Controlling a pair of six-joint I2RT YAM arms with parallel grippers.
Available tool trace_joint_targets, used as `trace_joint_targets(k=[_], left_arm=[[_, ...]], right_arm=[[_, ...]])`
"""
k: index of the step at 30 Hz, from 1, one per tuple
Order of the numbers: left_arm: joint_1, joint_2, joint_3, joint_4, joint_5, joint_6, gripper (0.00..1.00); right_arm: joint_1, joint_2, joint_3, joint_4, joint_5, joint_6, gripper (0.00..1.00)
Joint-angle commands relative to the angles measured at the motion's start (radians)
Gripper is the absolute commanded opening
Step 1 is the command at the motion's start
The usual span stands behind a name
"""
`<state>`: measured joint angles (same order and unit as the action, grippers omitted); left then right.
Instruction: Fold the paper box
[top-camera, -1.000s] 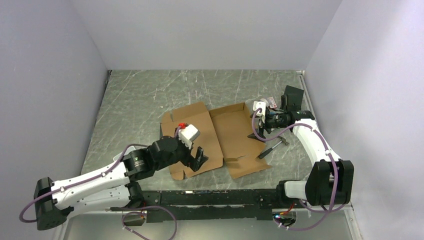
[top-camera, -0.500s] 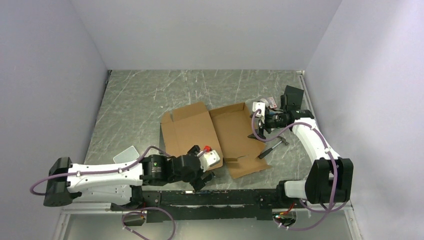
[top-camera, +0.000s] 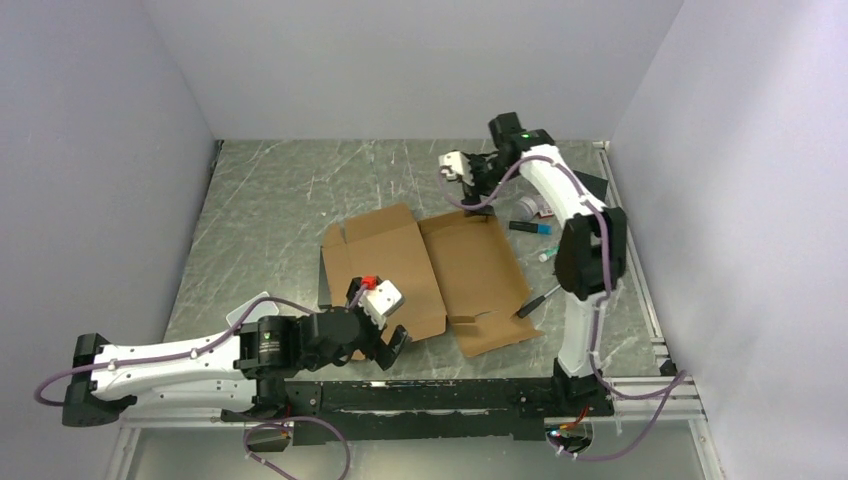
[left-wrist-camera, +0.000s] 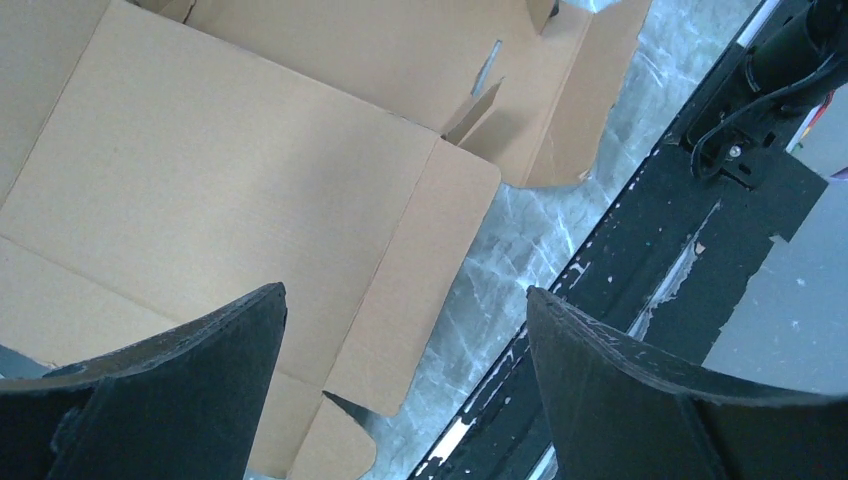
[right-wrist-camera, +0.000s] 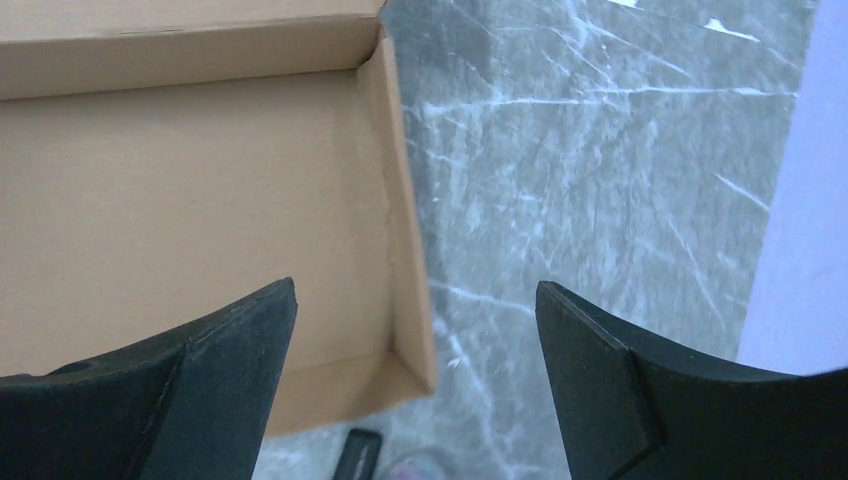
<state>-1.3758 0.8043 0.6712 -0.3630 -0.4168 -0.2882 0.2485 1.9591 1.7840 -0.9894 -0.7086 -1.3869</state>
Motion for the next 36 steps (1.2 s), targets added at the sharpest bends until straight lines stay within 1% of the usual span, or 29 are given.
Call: trace_joint_targets(k=[1, 3, 6, 12, 14, 17, 22, 25, 26, 27, 28, 29, 32, 36], left_arm=[[0.0, -0.045, -0.031, 0.023, -0.042, -0.072, 0.94], [0.0, -0.056, -0.045, 0.034, -0.052, -0.078, 0.94], [0.0, -0.058, -0.047, 0.023, -0.075, -0.083, 0.94], [0.001, -0.046, -0.041, 0.017, -0.099, -0.079, 0.95], [0.001, -0.043, -0.04, 0.021, -0.104, -0.078, 0.95], [0.001, -0.036, -0.039, 0.026, -0.104, -0.08, 0.95], [0.001, -0.034, -0.041, 0.026, -0.1, -0.102, 0.95], [0.001, -0.038, -0.038, 0.023, -0.1, -0.114, 0.94], [0.001, -0.04, -0.037, 0.02, -0.1, -0.118, 0.94], [0.001, -0.042, -0.037, 0.017, -0.102, -0.124, 0.94], [0.0, -0.045, -0.038, 0.015, -0.105, -0.129, 0.94], [0.001, -0.05, -0.041, 0.017, -0.106, -0.135, 0.94], [0.001, -0.069, -0.048, 0.023, -0.109, -0.151, 0.94], [0.001, -0.105, -0.054, 0.034, -0.115, -0.171, 0.95]], right_arm=[[0.064, 0.155, 0.192, -0.135, 0.122, -0.041, 0.91], [0.081, 0.218, 0.265, -0.154, 0.148, -0.04, 0.87], [0.101, 0.282, 0.306, -0.164, 0.189, -0.043, 0.8], [0.109, 0.333, 0.296, -0.132, 0.222, -0.044, 0.69], [0.109, 0.346, 0.293, -0.13, 0.229, -0.047, 0.63], [0.109, 0.362, 0.288, -0.121, 0.229, -0.05, 0.52], [0.109, 0.377, 0.266, -0.091, 0.234, -0.05, 0.41], [0.108, 0.376, 0.256, -0.078, 0.223, -0.035, 0.29], [0.107, 0.367, 0.243, -0.072, 0.217, -0.031, 0.16], [0.105, 0.343, 0.217, -0.051, 0.211, -0.023, 0.07], [0.102, 0.32, 0.18, -0.015, 0.202, -0.019, 0.03], [0.098, 0.295, 0.147, 0.01, 0.193, -0.015, 0.0], [0.084, 0.233, 0.069, 0.06, 0.169, 0.023, 0.0], [0.054, 0.127, -0.036, 0.157, 0.128, 0.172, 0.0]])
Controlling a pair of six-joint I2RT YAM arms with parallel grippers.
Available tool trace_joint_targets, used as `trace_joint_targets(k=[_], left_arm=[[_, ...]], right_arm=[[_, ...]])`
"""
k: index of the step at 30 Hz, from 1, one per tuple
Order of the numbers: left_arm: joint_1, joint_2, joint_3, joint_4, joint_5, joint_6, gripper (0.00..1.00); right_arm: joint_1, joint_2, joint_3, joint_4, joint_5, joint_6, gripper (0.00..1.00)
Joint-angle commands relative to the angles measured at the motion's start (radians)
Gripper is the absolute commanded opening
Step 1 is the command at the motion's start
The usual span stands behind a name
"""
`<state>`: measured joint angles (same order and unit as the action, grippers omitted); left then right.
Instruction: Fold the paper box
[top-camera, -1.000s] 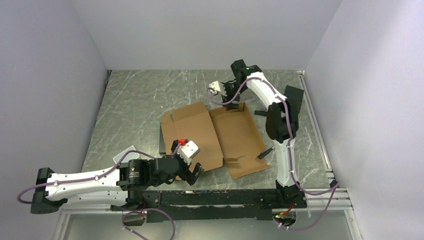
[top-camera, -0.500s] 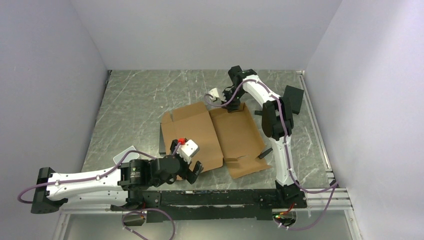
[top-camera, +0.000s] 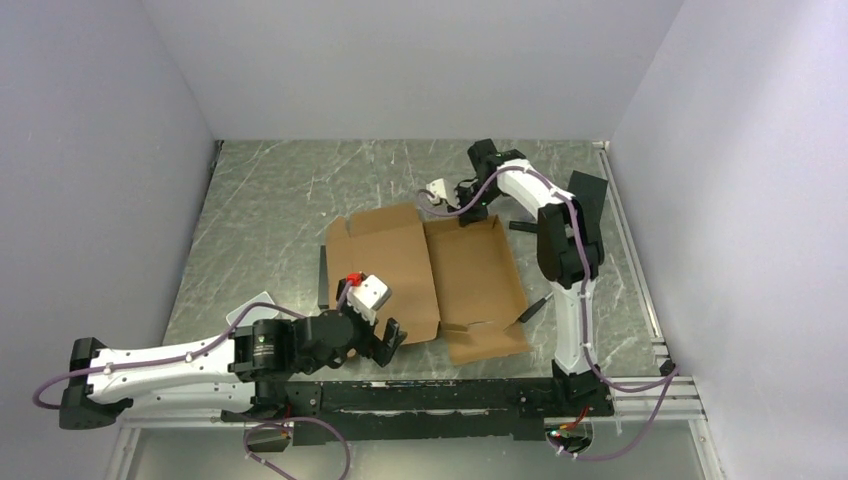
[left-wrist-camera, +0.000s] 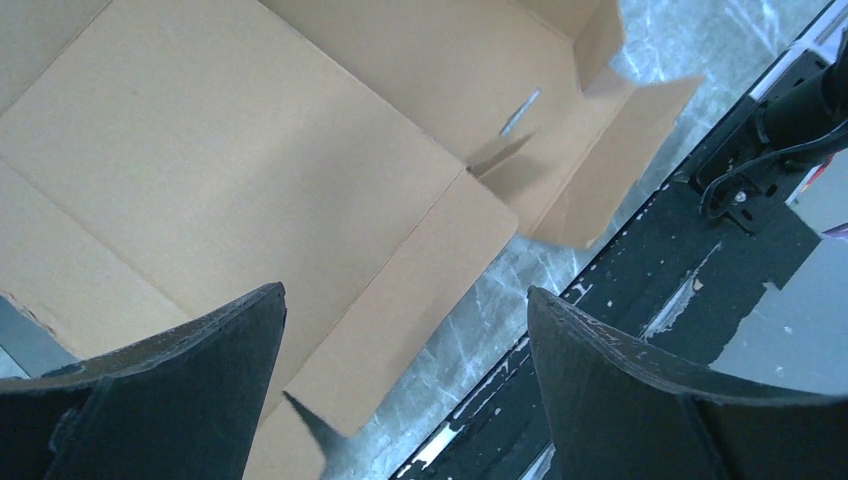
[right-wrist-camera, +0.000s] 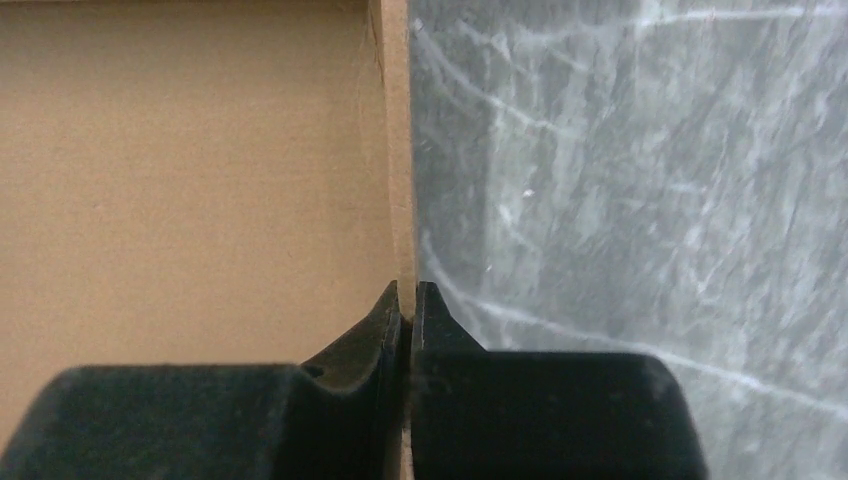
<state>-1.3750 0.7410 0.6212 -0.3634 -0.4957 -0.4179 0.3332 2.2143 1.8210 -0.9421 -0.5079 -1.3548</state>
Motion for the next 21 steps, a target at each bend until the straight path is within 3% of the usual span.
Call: trace_joint_targets(k=[1, 10, 21], left_arm=[[0.0, -0.051, -0.007, 0.04, -0.036, -0.044, 0.95], [0.001, -0.108, -0.014, 0.093, -0.083, -0.066, 0.98], [0.001, -0.107, 0.059, 0.027, -0.182, -0.153, 0.99]], right_arm=[[-0.037, -0.155, -0.095, 0.132, -0.086, 0.18, 0.0], [-0.089, -0.379, -0.351, 0.44, -0.094, 0.639, 0.0], [-0.148, -0.671, -0.69, 0.772, 0.166, 1.112, 0.0]])
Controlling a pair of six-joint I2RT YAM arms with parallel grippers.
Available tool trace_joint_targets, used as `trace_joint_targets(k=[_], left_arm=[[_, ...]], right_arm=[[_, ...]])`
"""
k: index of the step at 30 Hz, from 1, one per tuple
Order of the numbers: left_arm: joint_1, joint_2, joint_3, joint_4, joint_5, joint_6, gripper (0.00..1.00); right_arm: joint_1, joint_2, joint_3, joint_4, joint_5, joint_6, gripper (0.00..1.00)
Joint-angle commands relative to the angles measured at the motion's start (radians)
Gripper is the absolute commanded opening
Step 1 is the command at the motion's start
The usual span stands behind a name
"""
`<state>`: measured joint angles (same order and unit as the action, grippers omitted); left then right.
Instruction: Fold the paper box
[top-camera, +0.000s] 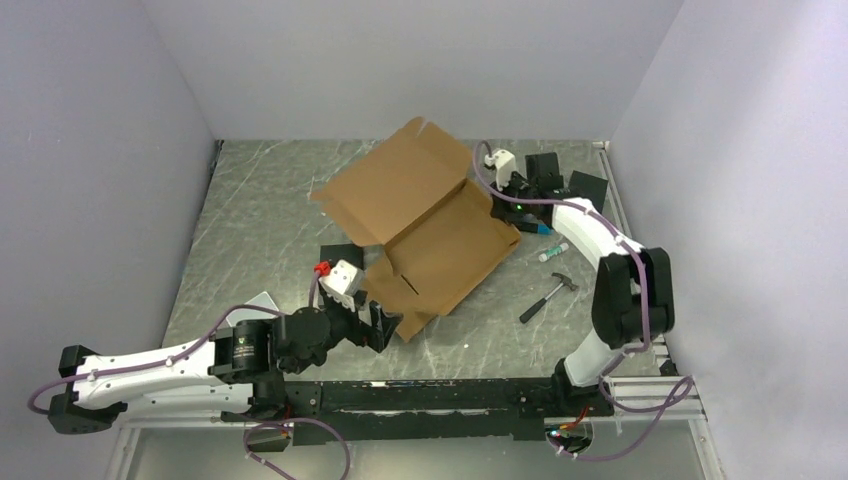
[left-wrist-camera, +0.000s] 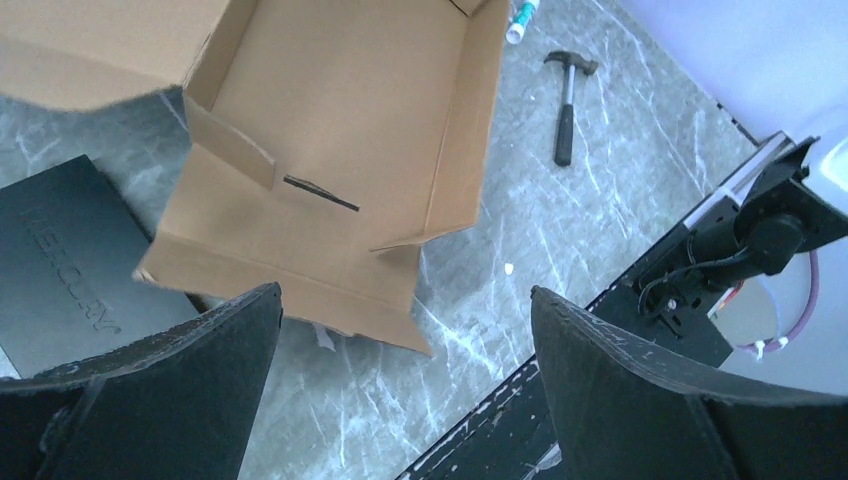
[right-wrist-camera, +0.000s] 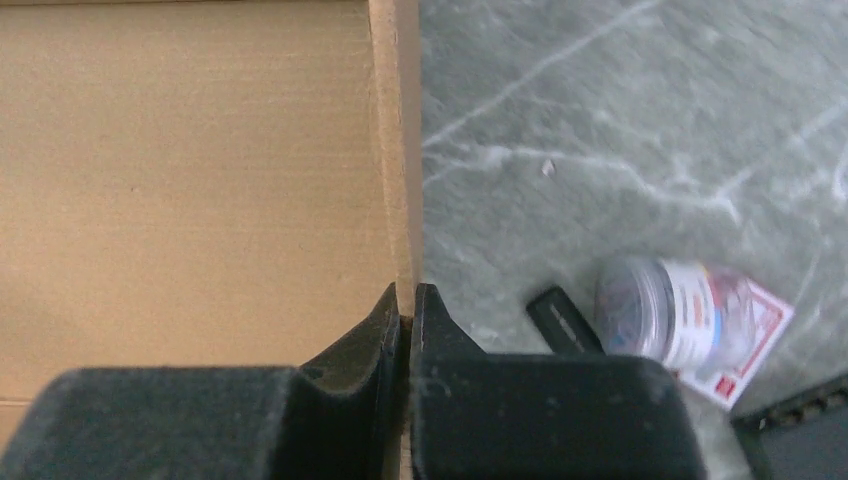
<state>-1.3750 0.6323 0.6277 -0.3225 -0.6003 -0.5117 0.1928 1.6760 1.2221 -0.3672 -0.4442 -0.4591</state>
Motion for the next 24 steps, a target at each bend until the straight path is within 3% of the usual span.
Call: trace_joint_targets(k=[1, 6, 10, 16, 24], left_arm=[[0.001, 0.006, 0.054, -0.026, -0.09, -0.072, 0.99], [0.005, 0.021, 0.058, -0.053, -0.133, -0.12, 0.99], [0.081, 0.066, 0.094, -0.069, -0.061, -0.125, 0.99], [0.442, 0.204, 0.162, -0.071, 0.273, -0.101, 0.98], [0.743, 0.347, 0.18, 0.002, 0.449, -0.121, 0.86]], right_arm=[[-0.008, -0.161, -0.126, 0.223, 0.135, 0.246, 0.0], [-0.018, -0.252, -0.248, 0.274, 0.204, 0.371, 0.0], [-0.05, -0.271, -0.298, 0.289, 0.187, 0.443, 0.0], [-0.061, -0.252, -0.308, 0.3, 0.212, 0.458, 0.0], [-0.06, -0.223, -0.303, 0.295, 0.221, 0.495, 0.0]])
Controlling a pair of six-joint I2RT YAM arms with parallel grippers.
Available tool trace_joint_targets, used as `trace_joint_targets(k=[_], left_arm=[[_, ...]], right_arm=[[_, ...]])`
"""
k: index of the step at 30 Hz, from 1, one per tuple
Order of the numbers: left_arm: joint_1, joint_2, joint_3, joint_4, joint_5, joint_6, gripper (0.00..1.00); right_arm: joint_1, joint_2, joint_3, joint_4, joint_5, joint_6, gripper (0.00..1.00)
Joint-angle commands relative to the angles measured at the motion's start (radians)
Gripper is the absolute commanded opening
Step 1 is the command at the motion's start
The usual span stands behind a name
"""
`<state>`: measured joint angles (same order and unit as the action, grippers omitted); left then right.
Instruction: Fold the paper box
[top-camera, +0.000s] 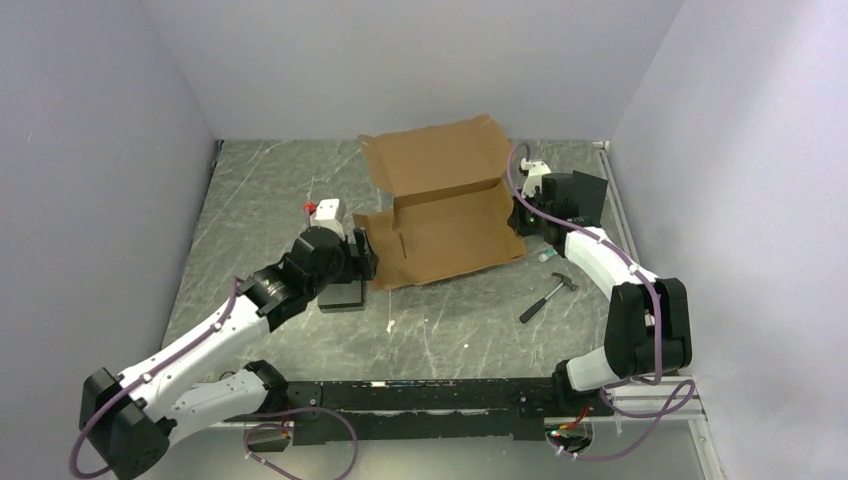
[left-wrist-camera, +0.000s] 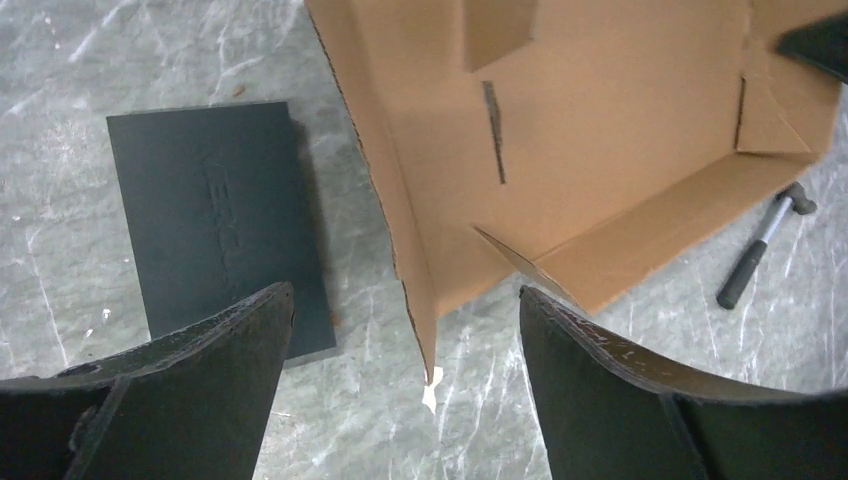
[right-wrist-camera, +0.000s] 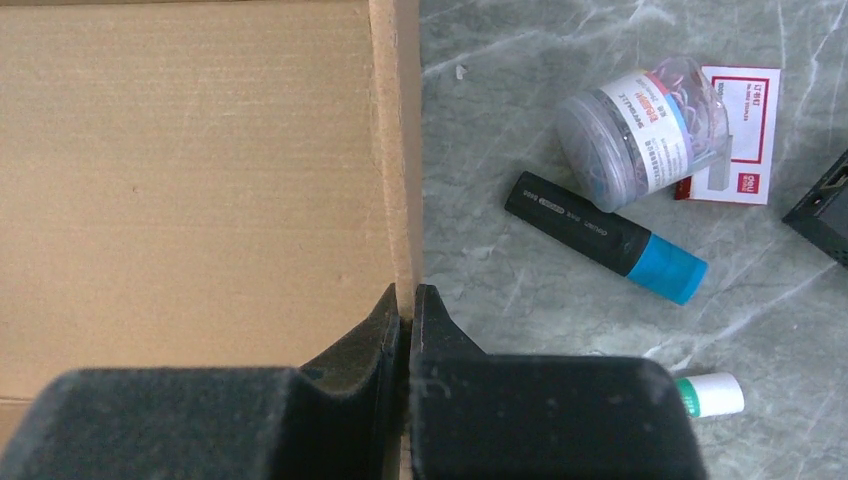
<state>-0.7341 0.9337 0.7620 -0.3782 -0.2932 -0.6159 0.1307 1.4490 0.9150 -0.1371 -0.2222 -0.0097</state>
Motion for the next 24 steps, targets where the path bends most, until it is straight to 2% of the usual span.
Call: trace_joint_targets(k=[1, 4, 7, 14, 16, 20, 24], left_arm=[[0.14, 0.06, 0.04, 0.077, 0.178, -0.022, 0.82], [0.238, 0.099, -0.001, 0.185, 0.347, -0.032, 0.73], [0.293, 0.142, -0.03, 0.293, 0.485, -0.038, 0.69], [0.341, 0.25, -0.042, 0.406, 0.583, -0.066, 0.55], [0.343, 0.269, -0.038, 0.407, 0.597, -0.071, 0.47], [0.343, 0.272, -0.029, 0.391, 0.605, -0.07, 0.19], [0.343, 0.283, -0.017, 0.386, 0.629, -0.067, 0.09]], right_arm=[[0.003, 0.007, 0.005, 0.062, -0.003, 0.044, 0.0], [0.006, 0.014, 0.008, 0.058, -0.01, 0.042, 0.0], [0.016, 0.022, 0.01, 0.056, -0.013, 0.042, 0.0], [0.042, 0.04, 0.012, 0.056, -0.004, 0.043, 0.0], [0.046, 0.044, 0.011, 0.059, -0.003, 0.043, 0.0], [0.054, 0.059, 0.01, 0.063, -0.002, 0.053, 0.0], [0.072, 0.073, 0.006, 0.071, 0.01, 0.068, 0.0]])
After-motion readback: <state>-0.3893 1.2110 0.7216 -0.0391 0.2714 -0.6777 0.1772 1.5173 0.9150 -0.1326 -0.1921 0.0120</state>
